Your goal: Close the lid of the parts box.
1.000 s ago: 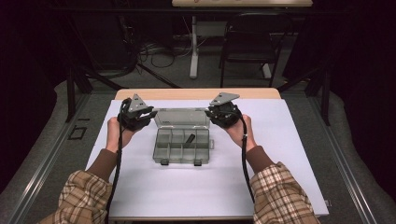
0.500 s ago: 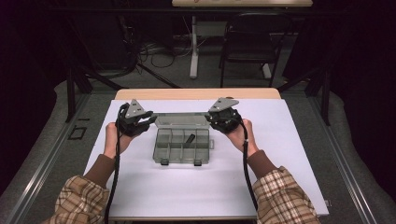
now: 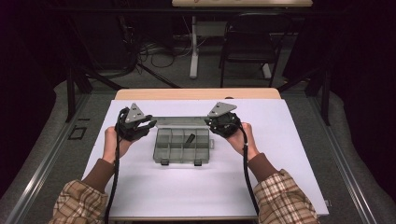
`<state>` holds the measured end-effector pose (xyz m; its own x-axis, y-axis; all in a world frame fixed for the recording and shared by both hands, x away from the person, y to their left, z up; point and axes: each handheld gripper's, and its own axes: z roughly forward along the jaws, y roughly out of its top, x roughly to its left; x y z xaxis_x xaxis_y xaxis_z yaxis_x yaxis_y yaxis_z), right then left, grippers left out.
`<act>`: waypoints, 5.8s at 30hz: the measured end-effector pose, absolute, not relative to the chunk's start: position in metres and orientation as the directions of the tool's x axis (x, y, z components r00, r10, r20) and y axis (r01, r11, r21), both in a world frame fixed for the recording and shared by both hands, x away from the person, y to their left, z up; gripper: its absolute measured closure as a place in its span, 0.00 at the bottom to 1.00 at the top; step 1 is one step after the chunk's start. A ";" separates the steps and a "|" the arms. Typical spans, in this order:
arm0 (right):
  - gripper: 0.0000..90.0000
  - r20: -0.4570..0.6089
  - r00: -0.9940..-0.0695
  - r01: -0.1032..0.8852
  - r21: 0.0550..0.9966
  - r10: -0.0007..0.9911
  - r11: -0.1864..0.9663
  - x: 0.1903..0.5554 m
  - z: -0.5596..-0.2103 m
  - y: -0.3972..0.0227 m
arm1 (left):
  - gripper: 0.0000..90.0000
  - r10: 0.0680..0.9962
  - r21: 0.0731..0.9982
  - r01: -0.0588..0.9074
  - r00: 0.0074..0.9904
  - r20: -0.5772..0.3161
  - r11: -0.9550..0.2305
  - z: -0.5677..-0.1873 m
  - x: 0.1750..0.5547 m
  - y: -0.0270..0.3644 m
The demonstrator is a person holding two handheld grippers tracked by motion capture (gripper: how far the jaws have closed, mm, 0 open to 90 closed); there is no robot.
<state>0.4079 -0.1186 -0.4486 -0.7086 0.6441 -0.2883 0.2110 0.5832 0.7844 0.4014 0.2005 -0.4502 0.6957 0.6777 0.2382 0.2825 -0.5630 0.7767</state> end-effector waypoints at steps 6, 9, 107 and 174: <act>0.83 -0.287 -0.708 0.210 0.787 0.645 0.581 0.407 -0.448 -0.119 | 0.44 0.684 0.822 0.278 0.709 0.173 -0.497 -0.434 0.395 0.204; 0.83 -0.290 -0.710 0.208 0.785 0.642 0.584 0.406 -0.448 -0.119 | 0.60 0.695 0.821 0.278 0.694 0.187 -0.499 -0.422 0.394 0.200; 1.00 -0.123 -0.833 0.306 0.709 0.539 0.635 0.368 -0.510 -0.109 | 1.00 0.639 0.703 0.411 0.765 0.081 -0.580 -0.510 0.360 0.196; 0.01 -0.046 -0.797 0.370 0.751 0.602 0.548 0.318 -0.479 -0.168 | 0.04 0.698 0.699 0.461 0.712 0.075 -0.546 -0.491 0.305 0.230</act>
